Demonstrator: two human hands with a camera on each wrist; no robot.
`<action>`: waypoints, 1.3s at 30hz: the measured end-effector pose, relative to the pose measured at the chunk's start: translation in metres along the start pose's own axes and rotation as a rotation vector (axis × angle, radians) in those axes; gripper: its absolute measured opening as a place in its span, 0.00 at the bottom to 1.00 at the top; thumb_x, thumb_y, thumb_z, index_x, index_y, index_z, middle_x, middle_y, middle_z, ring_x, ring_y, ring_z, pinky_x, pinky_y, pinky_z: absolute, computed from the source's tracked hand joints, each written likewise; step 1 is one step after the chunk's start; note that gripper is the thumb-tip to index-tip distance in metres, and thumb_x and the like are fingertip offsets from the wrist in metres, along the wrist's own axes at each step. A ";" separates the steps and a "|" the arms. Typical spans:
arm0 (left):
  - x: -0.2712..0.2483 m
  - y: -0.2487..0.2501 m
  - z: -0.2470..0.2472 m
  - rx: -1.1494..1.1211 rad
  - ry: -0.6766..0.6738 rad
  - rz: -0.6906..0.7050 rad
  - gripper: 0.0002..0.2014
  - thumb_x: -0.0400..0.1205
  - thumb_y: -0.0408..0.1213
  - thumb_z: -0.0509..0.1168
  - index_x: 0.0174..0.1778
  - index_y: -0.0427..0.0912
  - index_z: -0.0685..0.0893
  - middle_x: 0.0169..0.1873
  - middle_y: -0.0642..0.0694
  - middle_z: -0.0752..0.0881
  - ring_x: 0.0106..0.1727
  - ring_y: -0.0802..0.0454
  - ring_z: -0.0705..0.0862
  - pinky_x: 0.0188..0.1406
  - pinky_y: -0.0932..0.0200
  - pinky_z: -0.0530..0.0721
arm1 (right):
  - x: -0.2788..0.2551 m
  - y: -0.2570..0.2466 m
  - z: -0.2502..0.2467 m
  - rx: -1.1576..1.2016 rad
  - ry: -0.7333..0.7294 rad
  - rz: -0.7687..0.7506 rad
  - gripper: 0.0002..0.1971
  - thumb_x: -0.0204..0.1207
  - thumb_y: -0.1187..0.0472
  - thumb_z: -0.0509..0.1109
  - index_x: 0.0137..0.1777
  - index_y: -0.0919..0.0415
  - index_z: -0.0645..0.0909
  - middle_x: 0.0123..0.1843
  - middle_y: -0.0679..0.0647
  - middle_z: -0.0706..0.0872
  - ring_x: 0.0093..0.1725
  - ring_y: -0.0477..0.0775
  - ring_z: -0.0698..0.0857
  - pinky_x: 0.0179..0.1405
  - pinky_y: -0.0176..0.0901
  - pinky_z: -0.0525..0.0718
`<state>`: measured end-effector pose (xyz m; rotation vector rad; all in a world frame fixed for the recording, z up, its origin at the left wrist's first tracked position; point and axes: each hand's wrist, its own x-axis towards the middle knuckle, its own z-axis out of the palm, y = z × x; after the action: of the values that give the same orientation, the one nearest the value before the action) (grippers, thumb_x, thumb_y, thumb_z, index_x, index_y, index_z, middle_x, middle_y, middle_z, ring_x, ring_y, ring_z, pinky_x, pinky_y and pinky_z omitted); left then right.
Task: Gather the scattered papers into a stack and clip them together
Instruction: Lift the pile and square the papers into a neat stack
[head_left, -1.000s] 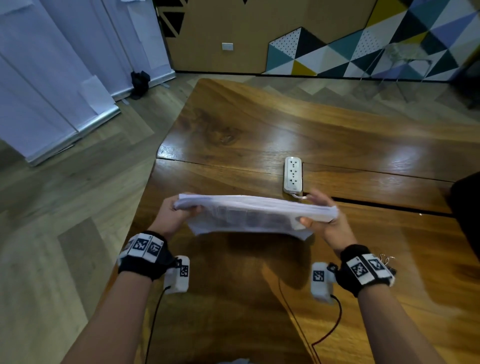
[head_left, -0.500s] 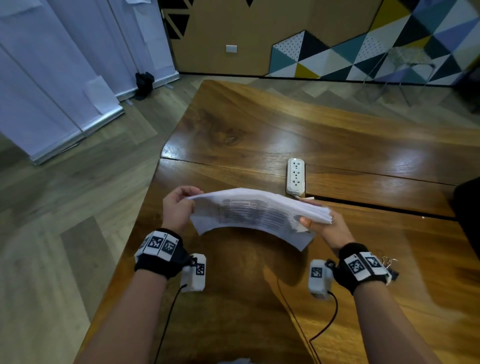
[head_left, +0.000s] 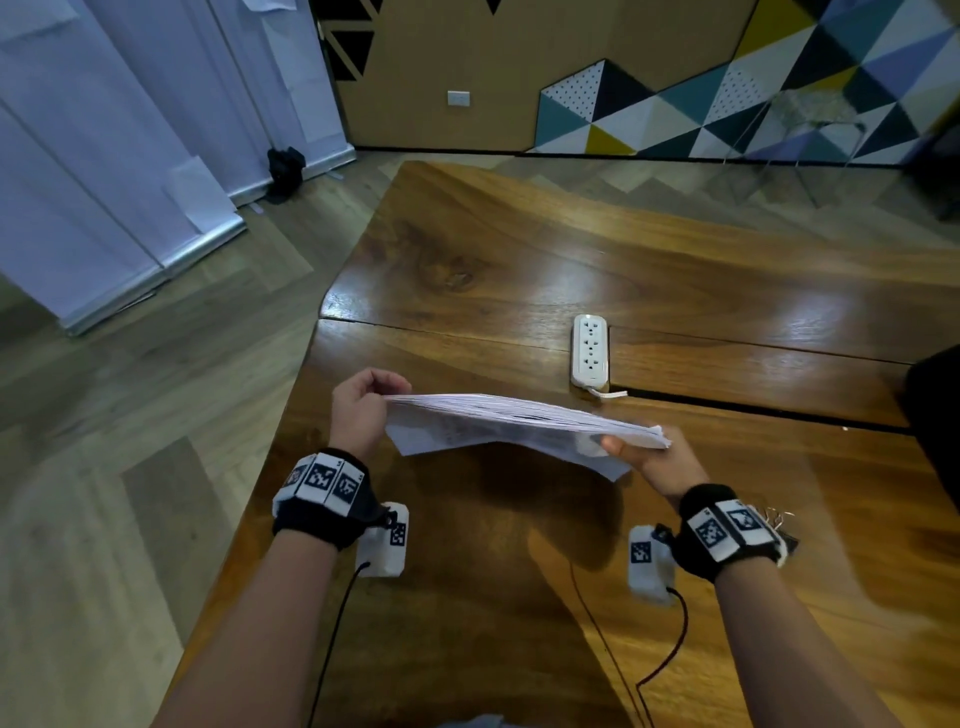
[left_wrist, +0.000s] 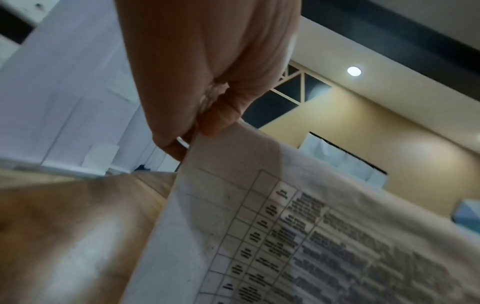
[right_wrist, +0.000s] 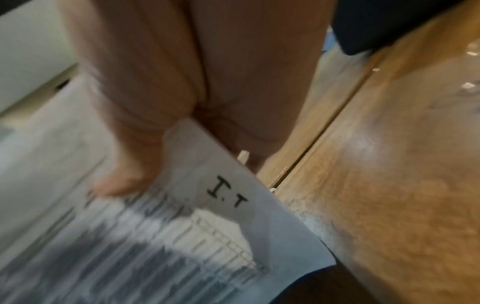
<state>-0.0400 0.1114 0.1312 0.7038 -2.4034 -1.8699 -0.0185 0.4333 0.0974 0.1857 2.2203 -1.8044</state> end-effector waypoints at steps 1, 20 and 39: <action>0.001 0.001 0.001 0.126 -0.012 0.045 0.19 0.69 0.18 0.54 0.38 0.44 0.84 0.43 0.44 0.86 0.55 0.40 0.82 0.52 0.52 0.81 | 0.002 -0.002 0.003 -0.026 0.056 0.025 0.12 0.72 0.65 0.74 0.55 0.66 0.86 0.47 0.56 0.89 0.46 0.50 0.88 0.39 0.30 0.81; -0.026 0.078 0.025 -0.153 -0.260 0.279 0.08 0.80 0.27 0.64 0.45 0.43 0.87 0.32 0.53 0.91 0.35 0.57 0.89 0.39 0.59 0.90 | -0.011 -0.084 -0.013 0.036 0.193 -0.306 0.11 0.64 0.49 0.74 0.44 0.52 0.87 0.32 0.40 0.91 0.36 0.43 0.86 0.43 0.41 0.85; -0.040 0.077 0.049 -0.295 -0.107 0.114 0.18 0.73 0.18 0.52 0.49 0.37 0.82 0.39 0.46 0.83 0.38 0.58 0.81 0.24 0.78 0.77 | 0.000 -0.086 0.025 0.066 0.095 -0.228 0.08 0.72 0.59 0.73 0.51 0.52 0.85 0.45 0.45 0.89 0.46 0.45 0.88 0.39 0.29 0.82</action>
<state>-0.0435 0.1845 0.1988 0.4463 -2.1030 -2.1968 -0.0382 0.3905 0.1735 0.0320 2.3301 -2.0274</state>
